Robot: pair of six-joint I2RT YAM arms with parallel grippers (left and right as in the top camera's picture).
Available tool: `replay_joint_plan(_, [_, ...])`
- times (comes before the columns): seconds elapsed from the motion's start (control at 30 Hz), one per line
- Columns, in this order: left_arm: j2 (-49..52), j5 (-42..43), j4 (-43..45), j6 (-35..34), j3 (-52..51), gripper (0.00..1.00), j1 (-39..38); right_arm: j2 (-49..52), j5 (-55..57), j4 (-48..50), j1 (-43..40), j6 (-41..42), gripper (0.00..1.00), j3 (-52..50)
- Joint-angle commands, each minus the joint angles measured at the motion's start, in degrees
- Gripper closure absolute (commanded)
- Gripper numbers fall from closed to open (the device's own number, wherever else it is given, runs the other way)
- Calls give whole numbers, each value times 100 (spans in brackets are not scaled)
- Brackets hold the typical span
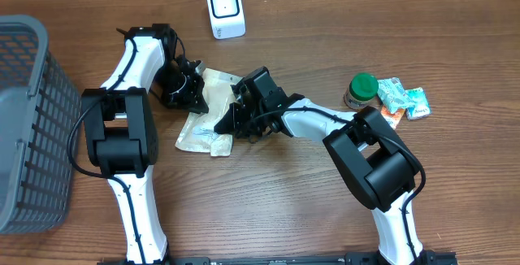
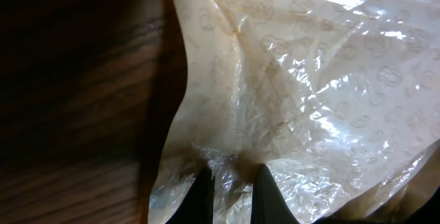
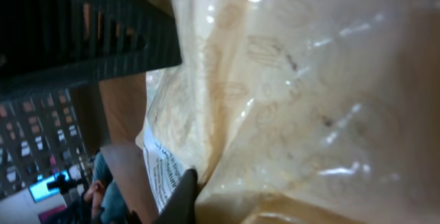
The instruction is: Scan the item barcode
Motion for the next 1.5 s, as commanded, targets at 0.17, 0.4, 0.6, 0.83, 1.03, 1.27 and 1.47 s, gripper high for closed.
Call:
replay_joint_plan(0.17, [55,4,15,-72,-59,96,-46,-289,223,-715,-575,-496,96,-70])
replay_joint_plan(0.4, [52,-153,-166,-116,291,96,153,-1628,1816,-2726,-754,-1644,96,332])
replay_joint_plan(0.6, [52,-153,-144,-203,439,96,271,-1937,4269,-5678,-470,-1943,96,1886])
replay_joint_plan(0.83, [55,-153,-103,-203,439,96,245,-1851,6140,-7069,216,-1591,96,2406])
replay_joint_plan(1.03, [55,-155,-79,-203,439,96,243,-977,6642,-7442,398,-1292,96,2404])
replay_joint_plan(1.27, [55,-155,-26,-203,439,96,243,-221,6494,-6981,1167,-1294,84,2404])
replay_joint_plan(1.47, [55,-157,4,-203,439,96,249,-219,5853,-6518,1744,-1261,40,2522])
